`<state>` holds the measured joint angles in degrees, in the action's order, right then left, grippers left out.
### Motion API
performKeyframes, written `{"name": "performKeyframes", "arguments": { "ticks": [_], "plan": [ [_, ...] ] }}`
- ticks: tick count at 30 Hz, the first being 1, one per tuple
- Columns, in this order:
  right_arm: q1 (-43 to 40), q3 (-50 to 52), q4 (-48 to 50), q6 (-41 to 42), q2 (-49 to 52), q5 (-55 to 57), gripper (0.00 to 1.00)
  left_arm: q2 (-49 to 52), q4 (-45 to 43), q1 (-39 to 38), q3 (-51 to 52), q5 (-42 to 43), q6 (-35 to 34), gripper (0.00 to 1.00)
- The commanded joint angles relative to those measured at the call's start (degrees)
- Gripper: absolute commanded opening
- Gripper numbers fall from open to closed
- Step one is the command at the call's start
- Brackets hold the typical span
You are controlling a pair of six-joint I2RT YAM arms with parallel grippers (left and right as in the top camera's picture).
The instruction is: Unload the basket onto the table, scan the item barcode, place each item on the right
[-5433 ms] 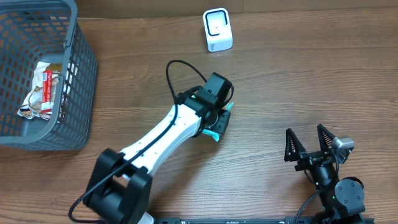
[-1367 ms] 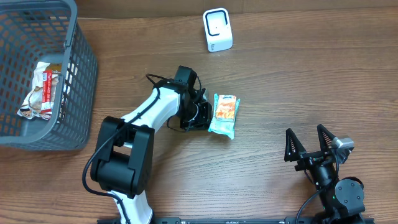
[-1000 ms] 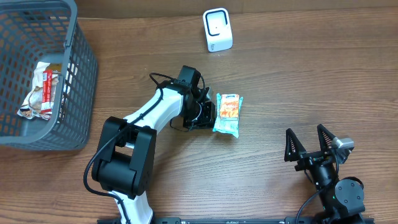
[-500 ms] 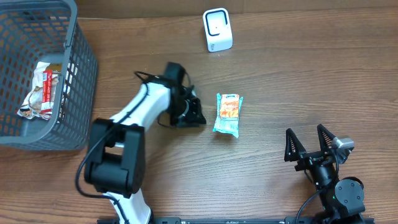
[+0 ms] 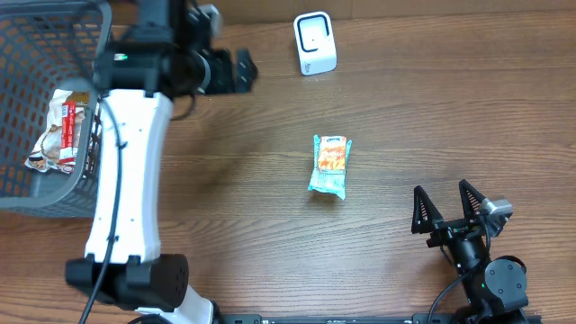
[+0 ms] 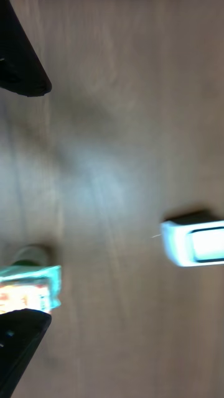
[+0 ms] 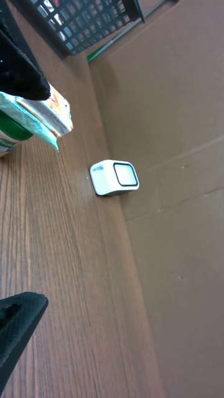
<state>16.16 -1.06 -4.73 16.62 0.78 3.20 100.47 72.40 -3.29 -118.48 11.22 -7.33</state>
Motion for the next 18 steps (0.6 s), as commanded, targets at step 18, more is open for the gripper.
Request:
{"name": "performKeyframes", "arguments": {
  "ticks": [18],
  "plan": [
    [-0.15,0.59,0.26,-0.2,-0.61,0.07,1.0,-0.46,8.46,-3.56,5.66,3.87,1.77,0.93]
  ]
}}
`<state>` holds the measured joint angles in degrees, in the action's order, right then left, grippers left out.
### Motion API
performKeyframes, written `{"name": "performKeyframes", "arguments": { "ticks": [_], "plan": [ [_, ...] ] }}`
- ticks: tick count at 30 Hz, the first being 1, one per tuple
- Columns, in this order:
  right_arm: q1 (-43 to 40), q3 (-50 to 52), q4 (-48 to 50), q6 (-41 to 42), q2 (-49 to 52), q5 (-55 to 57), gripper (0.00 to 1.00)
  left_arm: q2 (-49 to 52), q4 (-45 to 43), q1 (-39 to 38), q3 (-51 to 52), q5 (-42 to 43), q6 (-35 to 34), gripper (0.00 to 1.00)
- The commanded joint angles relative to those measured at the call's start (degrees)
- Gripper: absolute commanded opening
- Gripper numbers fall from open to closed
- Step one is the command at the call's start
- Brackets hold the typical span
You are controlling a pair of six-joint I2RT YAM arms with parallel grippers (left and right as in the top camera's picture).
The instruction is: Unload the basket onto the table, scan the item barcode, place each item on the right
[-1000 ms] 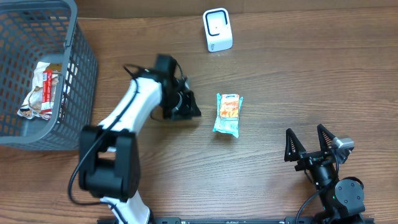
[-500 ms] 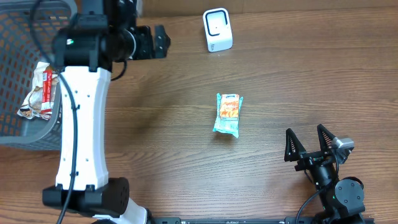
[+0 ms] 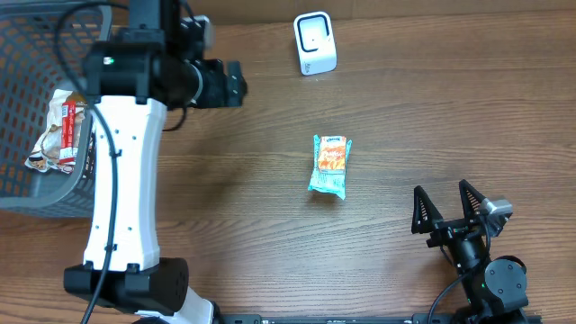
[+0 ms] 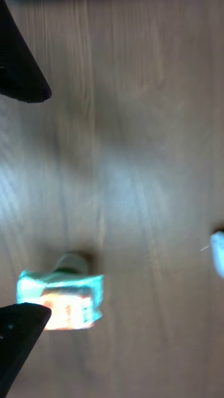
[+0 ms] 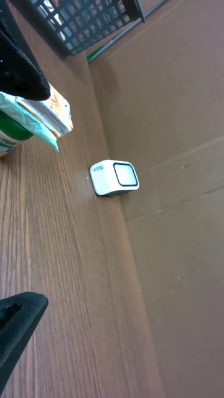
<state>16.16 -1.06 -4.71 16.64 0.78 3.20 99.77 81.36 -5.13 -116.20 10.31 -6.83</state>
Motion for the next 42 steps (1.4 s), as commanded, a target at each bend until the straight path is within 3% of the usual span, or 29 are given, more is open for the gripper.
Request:
{"name": "performKeyframes", "arguments": {
  "ticks": [1,6,14,18,21,22,24,25,28,30,32,34,35,36,37,42],
  "plan": [
    [-0.15,0.59,0.24,-0.22,-0.61,0.07,1.0,0.24,-1.16,-2.6,5.25,4.87,0.94,0.94],
    [-0.15,0.59,0.24,-0.22,-0.61,0.07,1.0,0.24,-6.08,-7.74,13.86,4.81,-2.91,1.0],
    [-0.15,0.59,0.24,-0.22,-0.61,0.07,1.0,0.24,-14.73,-12.83,21.22,3.06,-3.21,1.0],
    [-0.15,0.59,0.24,-0.22,-0.61,0.07,1.0,0.24,-18.1,-12.9,23.76,2.8,-6.6,0.89],
    [-0.15,0.59,0.24,-0.22,-0.61,0.07,1.0,0.24,-19.85,-12.85,25.33,0.83,-7.04,0.69],
    [-0.15,0.59,0.24,-0.22,-0.61,0.07,1.0,0.26,-20.11,-12.85,25.7,-1.33,-7.39,0.56],
    [-0.15,0.59,0.24,-0.22,-0.61,0.07,1.0,0.24,-20.0,-12.85,26.16,-6.71,-8.57,0.14],
    [-0.15,0.59,0.24,-0.22,-0.61,0.07,1.0,0.24,-19.74,-12.83,26.25,-9.27,-9.33,0.04],
    [-0.15,0.59,0.26,-0.26,-0.61,0.17,1.0,0.26,-18.93,-12.55,26.6,-15.41,-11.39,0.04],
    [-0.15,0.59,0.57,-0.22,-0.61,2.36,1.0,0.24,-18.73,-12.28,27.04,-16.98,-11.41,0.04],
    [-0.15,0.59,0.76,-0.2,-0.61,3.34,1.0,0.26,-18.49,-12.09,27.39,-16.96,-11.37,0.34],
    [-0.15,0.59,0.7,-0.22,-0.61,3.1,1.0,0.26,-18.45,-12.04,28.3,-16.9,-11.37,0.46],
    [-0.15,0.59,0.68,-0.22,-0.61,3.15,1.0,0.26,-18.51,-12.04,28.92,-16.92,-11.37,0.58],
    [-0.15,0.59,0.7,-0.2,-0.61,3.1,1.0,0.24,-18.75,-12.04,29.55,-16.92,-11.39,0.82],
    [-0.13,0.59,0.74,-0.13,-0.61,2.51,1.0,0.24,-19.32,-12.07,30.4,-16.9,-11.41,1.0],
    [-0.11,0.59,1.14,2.32,-0.61,-2.03,1.0,0.24,-21.64,-12.07,33.22,-16.94,-11.34,1.0]
  ]
}}
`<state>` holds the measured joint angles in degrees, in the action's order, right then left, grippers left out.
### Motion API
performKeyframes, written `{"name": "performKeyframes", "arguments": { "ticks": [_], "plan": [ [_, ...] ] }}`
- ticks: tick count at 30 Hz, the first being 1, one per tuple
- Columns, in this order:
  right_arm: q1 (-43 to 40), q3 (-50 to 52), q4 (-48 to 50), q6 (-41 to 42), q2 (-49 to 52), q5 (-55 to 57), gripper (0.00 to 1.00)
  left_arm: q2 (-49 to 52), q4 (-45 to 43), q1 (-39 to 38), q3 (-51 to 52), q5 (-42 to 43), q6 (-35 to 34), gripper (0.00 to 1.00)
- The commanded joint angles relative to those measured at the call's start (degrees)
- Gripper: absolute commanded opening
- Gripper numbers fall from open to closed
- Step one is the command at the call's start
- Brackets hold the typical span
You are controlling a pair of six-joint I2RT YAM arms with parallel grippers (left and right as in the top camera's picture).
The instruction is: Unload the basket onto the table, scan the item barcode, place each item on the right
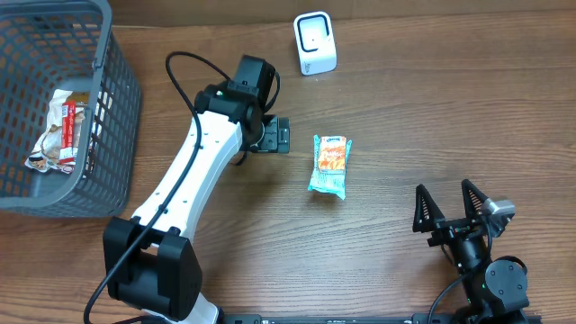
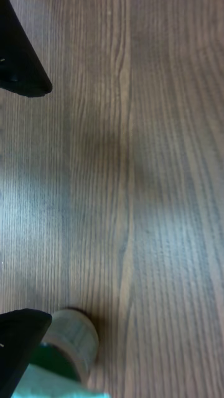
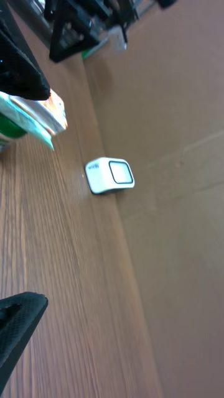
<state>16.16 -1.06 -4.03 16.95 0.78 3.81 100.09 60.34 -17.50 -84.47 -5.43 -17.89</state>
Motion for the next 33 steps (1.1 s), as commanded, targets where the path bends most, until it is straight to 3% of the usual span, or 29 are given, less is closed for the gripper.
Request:
{"name": "performKeyframes", "arguments": {
  "ticks": [1,8,17,25,33],
  "plan": [
    [-0.11,0.59,0.46,3.72,-0.61,-2.69,1.0,-0.07,-1.09,0.33,1.92,-1.2,-0.11,1.0],
    [-0.11,-0.63,-0.48,13.77,-0.59,-4.57,1.0,-0.09,-1.9,0.63,2.47,-5.66,1.57,1.0],
    [-0.15,-14.08,-13.79,8.07,5.03,-3.48,1.0,-0.09,-1.92,2.69,2.47,-5.51,1.14,1.0],
    [-0.11,-34.99,-21.46,8.09,24.72,-4.5,1.0,-0.09,-2.4,3.28,2.47,-5.49,1.14,1.0],
    [-0.04,-57.11,-33.86,8.2,51.87,-15.58,1.0,-0.09,-2.78,3.28,2.47,-5.49,1.14,1.0]
  ]
}}
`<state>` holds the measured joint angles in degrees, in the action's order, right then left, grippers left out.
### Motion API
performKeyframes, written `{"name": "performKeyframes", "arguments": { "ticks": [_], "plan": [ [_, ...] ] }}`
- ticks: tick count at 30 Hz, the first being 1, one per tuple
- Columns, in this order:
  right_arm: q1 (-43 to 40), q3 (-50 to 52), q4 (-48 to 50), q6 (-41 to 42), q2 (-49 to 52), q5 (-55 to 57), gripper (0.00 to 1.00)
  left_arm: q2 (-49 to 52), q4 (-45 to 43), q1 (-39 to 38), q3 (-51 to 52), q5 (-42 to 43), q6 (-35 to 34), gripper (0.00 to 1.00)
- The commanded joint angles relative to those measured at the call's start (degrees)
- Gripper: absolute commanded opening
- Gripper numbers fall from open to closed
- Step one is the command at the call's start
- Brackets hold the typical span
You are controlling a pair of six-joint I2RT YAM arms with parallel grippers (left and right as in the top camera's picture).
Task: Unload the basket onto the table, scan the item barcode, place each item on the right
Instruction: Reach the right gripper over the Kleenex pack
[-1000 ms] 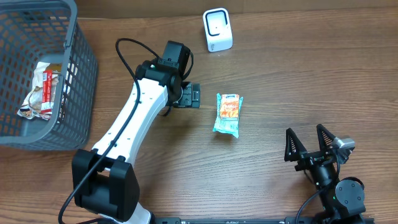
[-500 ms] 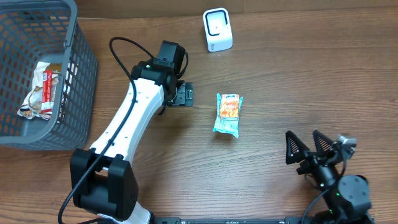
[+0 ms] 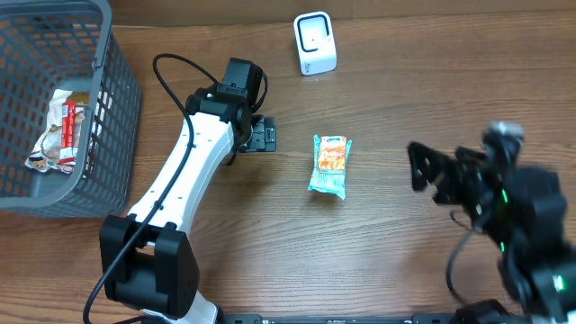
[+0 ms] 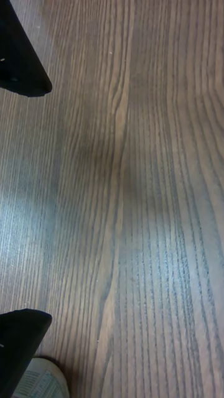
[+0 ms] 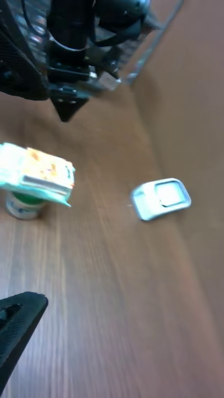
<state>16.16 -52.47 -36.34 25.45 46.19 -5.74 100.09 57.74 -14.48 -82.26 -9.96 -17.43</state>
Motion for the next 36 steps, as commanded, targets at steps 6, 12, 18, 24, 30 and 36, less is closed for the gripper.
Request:
{"name": "performKeyframes", "arguments": {
  "ticks": [6,12,18,24,30,36],
  "plan": [
    [1.77,-12.41,6.19,0.92,22.69,-27.45,1.0,-0.09,-0.52,0.26,0.26,-0.94,0.68,1.0],
    [11.72,-12.44,10.36,7.76,30.05,-11.43,1.0,-0.09,-0.63,0.26,0.26,-0.94,0.68,1.0],
    [25.83,-13.49,7.08,7.8,34.67,15.19,0.99,-0.09,-0.66,0.26,0.26,-0.94,0.68,1.0],
    [26.58,-30.21,-10.78,7.78,41.7,16.31,0.96,-0.09,-0.85,0.26,0.26,-0.87,0.66,1.0],
    [26.64,-46.27,-29.09,10.86,49.79,23.32,1.0,-0.09,-0.83,0.26,0.26,-0.87,0.66,1.0],
    [27.69,-46.6,-34.38,12.55,56.26,26.03,1.0,-0.09,-0.87,0.26,0.26,-0.52,0.66,1.0]
  ]
}}
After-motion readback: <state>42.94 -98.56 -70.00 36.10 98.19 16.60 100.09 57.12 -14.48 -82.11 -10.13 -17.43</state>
